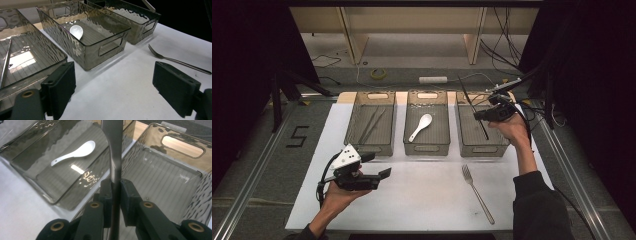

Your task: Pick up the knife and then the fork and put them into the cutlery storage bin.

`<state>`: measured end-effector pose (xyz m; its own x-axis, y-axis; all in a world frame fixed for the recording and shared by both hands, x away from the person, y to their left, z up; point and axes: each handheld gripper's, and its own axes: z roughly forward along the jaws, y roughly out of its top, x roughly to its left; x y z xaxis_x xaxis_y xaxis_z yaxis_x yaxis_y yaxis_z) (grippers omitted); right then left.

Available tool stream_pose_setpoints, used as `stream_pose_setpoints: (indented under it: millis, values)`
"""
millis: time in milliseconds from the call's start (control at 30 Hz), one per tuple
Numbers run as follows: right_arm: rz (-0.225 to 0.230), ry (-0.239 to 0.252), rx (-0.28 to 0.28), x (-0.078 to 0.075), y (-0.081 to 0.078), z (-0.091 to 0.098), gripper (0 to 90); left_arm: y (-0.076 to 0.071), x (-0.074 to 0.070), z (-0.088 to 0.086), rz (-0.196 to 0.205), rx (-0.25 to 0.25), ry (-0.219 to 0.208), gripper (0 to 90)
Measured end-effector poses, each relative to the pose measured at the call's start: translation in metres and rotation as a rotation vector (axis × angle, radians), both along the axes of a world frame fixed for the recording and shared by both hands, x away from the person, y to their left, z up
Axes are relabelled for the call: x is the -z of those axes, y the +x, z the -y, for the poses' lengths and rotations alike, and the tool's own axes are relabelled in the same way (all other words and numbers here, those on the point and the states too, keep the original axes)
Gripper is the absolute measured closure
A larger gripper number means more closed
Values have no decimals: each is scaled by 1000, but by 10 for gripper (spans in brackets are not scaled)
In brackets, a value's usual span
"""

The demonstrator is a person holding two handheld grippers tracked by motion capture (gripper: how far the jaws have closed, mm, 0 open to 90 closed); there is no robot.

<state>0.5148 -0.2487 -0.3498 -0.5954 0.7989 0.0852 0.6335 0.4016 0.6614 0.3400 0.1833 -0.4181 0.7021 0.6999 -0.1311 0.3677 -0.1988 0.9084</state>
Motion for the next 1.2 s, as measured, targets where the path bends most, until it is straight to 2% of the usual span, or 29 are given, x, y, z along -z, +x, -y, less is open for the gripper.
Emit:
stream_pose_setpoints:
  millis: [400, 600, 1200]
  values:
    - [-10, -1, 57, 13, 10, 2, 813, 0, 0, 0, 1, 1, 0, 181]
    - [-10, -4, 66, 18, 12, 2, 813, -1, 0, 0, 3, 1, 0, 181]
    - [-49, -3, 118, 40, 18, 0, 813, -1, 0, 0, 4, -2, -1, 181]
